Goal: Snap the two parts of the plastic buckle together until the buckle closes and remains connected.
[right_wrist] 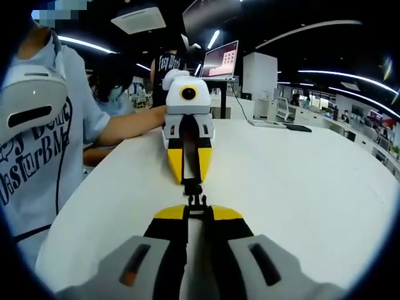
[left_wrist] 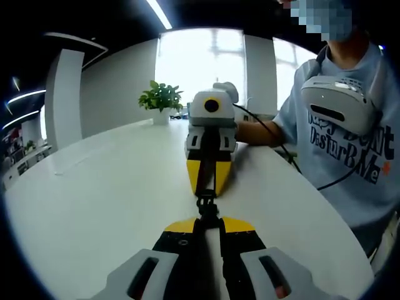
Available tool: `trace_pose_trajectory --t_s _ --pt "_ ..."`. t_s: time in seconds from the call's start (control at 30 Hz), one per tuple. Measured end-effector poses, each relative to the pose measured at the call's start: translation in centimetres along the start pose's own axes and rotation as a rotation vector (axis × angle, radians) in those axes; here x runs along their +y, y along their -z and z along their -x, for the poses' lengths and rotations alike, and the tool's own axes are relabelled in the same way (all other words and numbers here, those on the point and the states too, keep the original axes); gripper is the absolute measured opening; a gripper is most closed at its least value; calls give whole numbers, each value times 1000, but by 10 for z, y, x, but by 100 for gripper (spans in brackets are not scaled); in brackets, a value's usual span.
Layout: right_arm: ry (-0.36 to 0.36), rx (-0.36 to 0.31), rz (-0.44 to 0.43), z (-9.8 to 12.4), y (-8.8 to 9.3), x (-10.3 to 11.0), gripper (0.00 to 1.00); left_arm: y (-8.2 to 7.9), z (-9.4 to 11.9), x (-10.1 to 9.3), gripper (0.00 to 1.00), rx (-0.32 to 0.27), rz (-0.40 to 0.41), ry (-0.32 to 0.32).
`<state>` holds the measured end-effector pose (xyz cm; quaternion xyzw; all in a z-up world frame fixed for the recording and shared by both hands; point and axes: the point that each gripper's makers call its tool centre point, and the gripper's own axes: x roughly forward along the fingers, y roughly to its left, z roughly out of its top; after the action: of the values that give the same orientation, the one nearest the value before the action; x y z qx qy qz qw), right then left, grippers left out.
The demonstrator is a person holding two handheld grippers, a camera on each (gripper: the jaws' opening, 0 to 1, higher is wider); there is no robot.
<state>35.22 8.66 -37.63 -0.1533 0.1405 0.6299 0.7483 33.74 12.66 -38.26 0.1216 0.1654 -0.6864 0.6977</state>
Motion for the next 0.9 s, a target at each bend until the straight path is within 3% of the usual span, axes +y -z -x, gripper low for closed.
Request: trace_pose_trajectory --t_s 0.17,0.9 --pt "2 -30 2 2 -5 0 13 0 0 0 12 -2 2 1" --pt "-30 -19 13 0 -3 8 13 -2 -3 -2 12 -6 -7 11"
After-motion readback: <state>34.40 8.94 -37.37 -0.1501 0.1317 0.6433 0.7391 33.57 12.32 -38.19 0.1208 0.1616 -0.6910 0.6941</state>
